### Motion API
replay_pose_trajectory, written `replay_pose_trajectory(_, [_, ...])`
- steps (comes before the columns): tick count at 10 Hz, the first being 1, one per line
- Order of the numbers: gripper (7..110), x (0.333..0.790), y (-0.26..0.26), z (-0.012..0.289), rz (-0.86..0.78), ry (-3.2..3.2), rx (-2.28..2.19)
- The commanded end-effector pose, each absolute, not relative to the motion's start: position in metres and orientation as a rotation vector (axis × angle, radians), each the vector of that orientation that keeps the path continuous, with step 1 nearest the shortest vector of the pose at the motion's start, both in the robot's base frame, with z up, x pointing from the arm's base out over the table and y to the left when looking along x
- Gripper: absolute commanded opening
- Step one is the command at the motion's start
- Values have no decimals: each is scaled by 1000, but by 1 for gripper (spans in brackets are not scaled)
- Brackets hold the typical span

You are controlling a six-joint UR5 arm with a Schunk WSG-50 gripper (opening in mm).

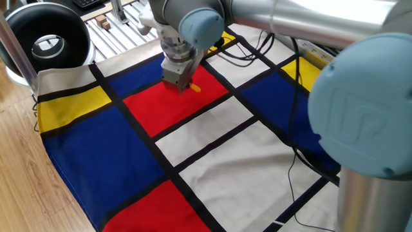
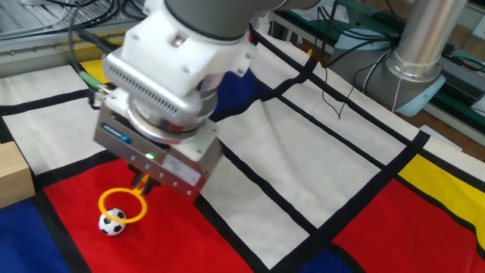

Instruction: Attach the bubble ring to the ball

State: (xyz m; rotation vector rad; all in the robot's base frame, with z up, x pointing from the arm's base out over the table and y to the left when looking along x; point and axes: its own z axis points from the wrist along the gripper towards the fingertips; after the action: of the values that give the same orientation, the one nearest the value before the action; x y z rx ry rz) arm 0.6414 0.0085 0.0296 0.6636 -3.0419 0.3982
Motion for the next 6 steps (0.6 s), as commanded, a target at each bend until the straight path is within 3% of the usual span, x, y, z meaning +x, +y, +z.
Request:
replay_pose_trajectory(1, [7, 652, 6, 21, 394, -3001, 751])
replay_pose_trajectory(6, [7, 656, -2, 16, 438, -2918, 874])
